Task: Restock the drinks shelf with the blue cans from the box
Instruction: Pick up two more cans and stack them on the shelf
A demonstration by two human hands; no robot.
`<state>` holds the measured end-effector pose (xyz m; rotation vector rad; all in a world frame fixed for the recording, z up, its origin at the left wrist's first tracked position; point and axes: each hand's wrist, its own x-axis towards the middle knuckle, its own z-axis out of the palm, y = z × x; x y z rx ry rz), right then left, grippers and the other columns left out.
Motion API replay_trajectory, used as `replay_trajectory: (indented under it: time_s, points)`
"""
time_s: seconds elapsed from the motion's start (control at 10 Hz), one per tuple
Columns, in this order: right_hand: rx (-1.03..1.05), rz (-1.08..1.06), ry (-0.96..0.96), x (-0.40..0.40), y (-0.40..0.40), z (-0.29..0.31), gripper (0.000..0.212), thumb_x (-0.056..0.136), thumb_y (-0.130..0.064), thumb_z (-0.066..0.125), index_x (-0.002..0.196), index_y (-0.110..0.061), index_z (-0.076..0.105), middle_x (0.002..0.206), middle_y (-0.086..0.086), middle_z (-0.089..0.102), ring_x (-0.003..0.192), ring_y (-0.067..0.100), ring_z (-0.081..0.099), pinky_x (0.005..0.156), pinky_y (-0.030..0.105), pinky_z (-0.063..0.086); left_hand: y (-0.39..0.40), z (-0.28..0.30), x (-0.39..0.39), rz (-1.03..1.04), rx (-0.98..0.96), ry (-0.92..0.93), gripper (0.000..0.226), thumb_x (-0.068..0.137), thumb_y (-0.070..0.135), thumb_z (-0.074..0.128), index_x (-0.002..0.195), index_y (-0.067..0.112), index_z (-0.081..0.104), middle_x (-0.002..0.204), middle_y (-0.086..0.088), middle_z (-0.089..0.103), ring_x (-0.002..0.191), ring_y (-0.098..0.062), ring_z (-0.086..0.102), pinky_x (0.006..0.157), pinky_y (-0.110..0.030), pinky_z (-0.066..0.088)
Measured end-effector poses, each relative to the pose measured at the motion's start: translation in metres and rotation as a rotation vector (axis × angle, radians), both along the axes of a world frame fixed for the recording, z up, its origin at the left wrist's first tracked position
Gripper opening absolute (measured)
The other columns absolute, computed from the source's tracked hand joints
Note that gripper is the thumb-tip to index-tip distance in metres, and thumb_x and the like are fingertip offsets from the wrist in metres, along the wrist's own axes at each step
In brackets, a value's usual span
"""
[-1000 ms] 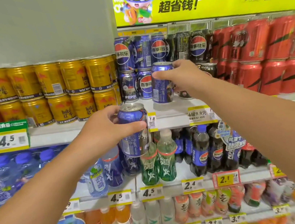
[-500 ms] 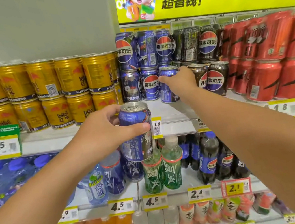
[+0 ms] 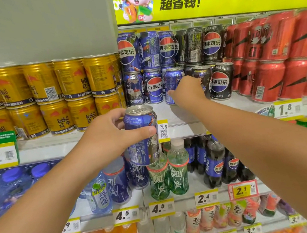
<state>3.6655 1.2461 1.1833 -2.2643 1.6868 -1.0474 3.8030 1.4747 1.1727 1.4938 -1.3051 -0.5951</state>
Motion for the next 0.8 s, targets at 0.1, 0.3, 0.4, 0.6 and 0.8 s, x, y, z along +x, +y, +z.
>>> replay_trajectory:
  time_s: [0.1, 0.3, 0.4, 0.6, 0.8]
  points:
    - [0.022, -0.031, -0.009, 0.008, -0.003, -0.001, 0.047, 0.094, -0.029, 0.068, 0.059, -0.013, 0.04, 0.059, 0.001, 0.045, 0.073, 0.026, 0.061, 0.059, 0.027, 0.041, 0.0, 0.002, 0.0, -0.001, -0.002, 0.013, 0.043, 0.069, 0.028, 0.09, 0.108, 0.029, 0.073, 0.094, 0.019, 0.079, 0.09, 0.007, 0.072, 0.063, -0.003, 0.05]
    - [0.061, -0.023, -0.142, 0.013, -0.011, -0.004, 0.017, 0.096, -0.014, 0.054, 0.106, -0.005, 0.065, 0.092, 0.011, 0.06, 0.094, 0.031, 0.06, 0.063, 0.026, 0.037, 0.004, 0.001, 0.001, -0.02, -0.012, 0.047, 0.04, 0.073, 0.019, 0.088, 0.109, 0.025, 0.073, 0.091, 0.017, 0.08, 0.083, 0.008, 0.073, 0.059, -0.003, 0.047]
    - [0.092, -0.009, -0.155, 0.014, -0.02, -0.001, 0.017, 0.097, -0.013, 0.052, 0.08, -0.013, 0.052, 0.068, -0.001, 0.04, 0.071, 0.023, 0.046, 0.042, 0.015, 0.03, 0.005, -0.001, 0.002, -0.015, 0.002, 0.053, 0.04, 0.072, 0.018, 0.088, 0.109, 0.025, 0.073, 0.091, 0.018, 0.08, 0.083, 0.008, 0.073, 0.06, -0.002, 0.047]
    - [0.182, 0.021, -0.152, 0.017, -0.039, 0.001, 0.039, 0.098, -0.017, 0.051, 0.063, -0.021, 0.033, 0.067, -0.003, 0.036, 0.054, 0.007, 0.03, 0.046, 0.018, 0.024, 0.004, -0.002, 0.006, 0.011, 0.03, 0.062, 0.04, 0.074, 0.017, 0.086, 0.11, 0.024, 0.072, 0.089, 0.017, 0.08, 0.076, 0.01, 0.072, 0.056, -0.001, 0.045]
    - [0.171, 0.018, -0.108, 0.02, -0.042, 0.001, 0.038, 0.097, -0.018, 0.051, 0.063, -0.02, 0.036, 0.067, -0.001, 0.038, 0.054, 0.009, 0.032, 0.047, 0.02, 0.026, 0.001, 0.0, 0.004, 0.029, 0.025, 0.072, 0.039, 0.075, 0.015, 0.085, 0.11, 0.023, 0.072, 0.074, 0.019, 0.077, 0.058, 0.012, 0.066, 0.046, -0.001, 0.04]
